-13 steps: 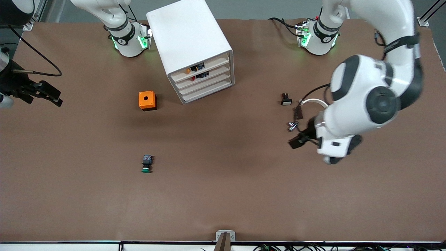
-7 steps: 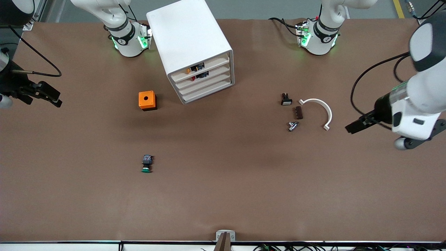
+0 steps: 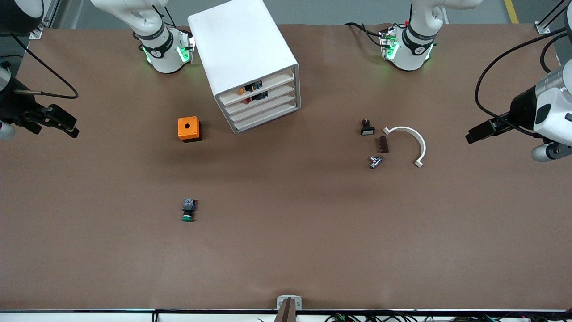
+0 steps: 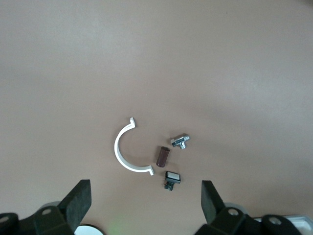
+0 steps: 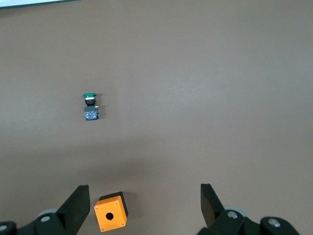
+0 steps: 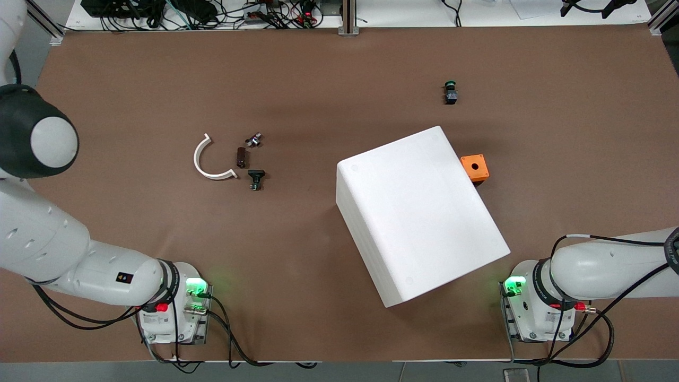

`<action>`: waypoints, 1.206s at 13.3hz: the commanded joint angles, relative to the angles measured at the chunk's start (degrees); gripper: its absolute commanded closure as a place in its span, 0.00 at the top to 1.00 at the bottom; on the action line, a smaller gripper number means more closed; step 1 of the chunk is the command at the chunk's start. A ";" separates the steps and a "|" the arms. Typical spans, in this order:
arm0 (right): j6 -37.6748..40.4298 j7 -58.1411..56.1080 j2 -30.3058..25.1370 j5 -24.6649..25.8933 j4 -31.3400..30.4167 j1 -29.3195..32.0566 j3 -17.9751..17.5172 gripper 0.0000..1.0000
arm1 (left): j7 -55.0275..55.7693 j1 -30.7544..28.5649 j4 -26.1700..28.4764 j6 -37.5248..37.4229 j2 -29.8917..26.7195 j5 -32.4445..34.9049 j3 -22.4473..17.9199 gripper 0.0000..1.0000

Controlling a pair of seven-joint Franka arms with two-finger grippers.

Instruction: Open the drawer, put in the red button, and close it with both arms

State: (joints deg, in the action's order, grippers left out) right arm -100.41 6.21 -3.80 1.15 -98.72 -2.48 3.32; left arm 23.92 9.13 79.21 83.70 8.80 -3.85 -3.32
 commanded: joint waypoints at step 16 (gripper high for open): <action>-0.93 -0.68 -1.03 0.00 -0.86 1.16 -0.59 1.00 | -11.97 -12.03 17.30 3.23 -16.10 5.16 11.41 0.99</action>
State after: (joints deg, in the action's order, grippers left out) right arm -100.79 6.21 -3.81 1.15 -98.72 -2.39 3.44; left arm 13.24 -2.08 94.47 87.38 -5.17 0.38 7.45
